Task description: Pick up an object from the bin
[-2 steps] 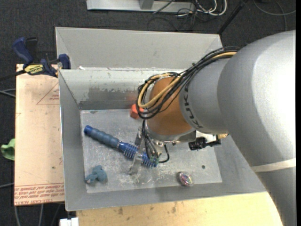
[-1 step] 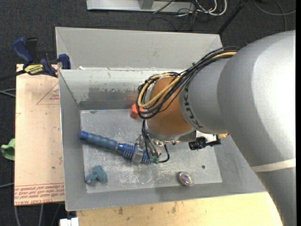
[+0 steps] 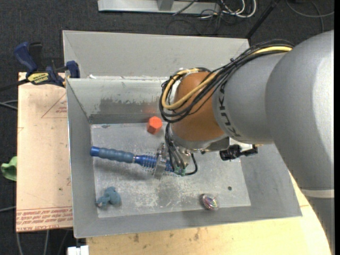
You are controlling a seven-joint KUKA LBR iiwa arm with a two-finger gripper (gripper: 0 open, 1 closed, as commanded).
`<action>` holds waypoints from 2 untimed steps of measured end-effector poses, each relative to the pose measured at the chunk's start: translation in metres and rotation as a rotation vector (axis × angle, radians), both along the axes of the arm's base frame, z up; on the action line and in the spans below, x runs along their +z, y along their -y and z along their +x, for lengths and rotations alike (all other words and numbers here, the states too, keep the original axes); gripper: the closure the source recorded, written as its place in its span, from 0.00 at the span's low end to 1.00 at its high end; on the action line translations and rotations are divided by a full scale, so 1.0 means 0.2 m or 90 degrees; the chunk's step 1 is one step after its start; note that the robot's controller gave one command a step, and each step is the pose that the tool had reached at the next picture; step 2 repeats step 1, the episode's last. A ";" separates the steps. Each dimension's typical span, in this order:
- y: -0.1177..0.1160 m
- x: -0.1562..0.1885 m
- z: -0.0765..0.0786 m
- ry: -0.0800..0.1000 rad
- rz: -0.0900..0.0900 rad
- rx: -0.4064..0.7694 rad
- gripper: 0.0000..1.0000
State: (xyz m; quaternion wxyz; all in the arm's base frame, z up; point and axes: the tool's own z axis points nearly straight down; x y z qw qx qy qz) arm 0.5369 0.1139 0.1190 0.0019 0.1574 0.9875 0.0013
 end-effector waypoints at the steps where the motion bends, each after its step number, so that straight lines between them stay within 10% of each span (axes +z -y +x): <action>1: 0.00 0.20 0.00 0.000 0.000 0.002 1.00; 2: 0.00 0.20 0.00 0.000 0.000 0.002 1.00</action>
Offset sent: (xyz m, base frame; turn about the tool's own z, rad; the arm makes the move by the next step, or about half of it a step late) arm -0.0001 0.0000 0.0381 0.0000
